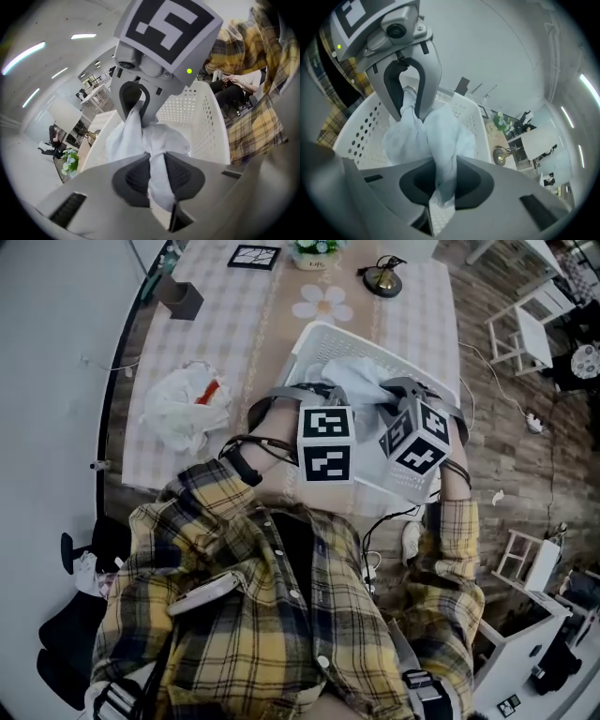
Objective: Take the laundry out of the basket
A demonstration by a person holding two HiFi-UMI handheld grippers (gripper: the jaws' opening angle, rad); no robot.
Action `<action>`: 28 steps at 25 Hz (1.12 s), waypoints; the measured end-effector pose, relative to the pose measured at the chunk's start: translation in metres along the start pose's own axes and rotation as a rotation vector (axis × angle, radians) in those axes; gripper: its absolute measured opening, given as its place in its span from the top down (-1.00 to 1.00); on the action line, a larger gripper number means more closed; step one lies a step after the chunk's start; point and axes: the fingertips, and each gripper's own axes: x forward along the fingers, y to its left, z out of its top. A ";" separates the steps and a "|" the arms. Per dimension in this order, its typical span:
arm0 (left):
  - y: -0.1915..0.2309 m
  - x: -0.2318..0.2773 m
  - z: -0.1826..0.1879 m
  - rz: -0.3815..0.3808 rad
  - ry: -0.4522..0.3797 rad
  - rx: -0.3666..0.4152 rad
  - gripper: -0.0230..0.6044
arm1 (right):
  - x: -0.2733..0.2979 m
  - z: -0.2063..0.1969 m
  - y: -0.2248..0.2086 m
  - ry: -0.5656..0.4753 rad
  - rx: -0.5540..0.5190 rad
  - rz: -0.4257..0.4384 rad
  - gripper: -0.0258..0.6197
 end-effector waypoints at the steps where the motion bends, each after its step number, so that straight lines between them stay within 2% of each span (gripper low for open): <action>1: 0.001 -0.008 0.003 0.009 -0.015 -0.007 0.62 | -0.009 0.003 -0.002 -0.011 0.013 -0.018 0.63; 7: 0.006 -0.062 0.016 0.077 -0.112 -0.052 0.62 | -0.065 0.026 -0.011 -0.099 0.117 -0.125 0.64; 14: 0.020 -0.126 0.005 0.182 -0.233 -0.129 0.62 | -0.116 0.072 -0.020 -0.234 0.217 -0.266 0.64; 21: 0.027 -0.181 -0.037 0.233 -0.311 -0.185 0.62 | -0.138 0.138 -0.017 -0.316 0.248 -0.328 0.64; 28: 0.046 -0.229 -0.094 0.292 -0.346 -0.243 0.62 | -0.139 0.215 -0.023 -0.388 0.256 -0.341 0.64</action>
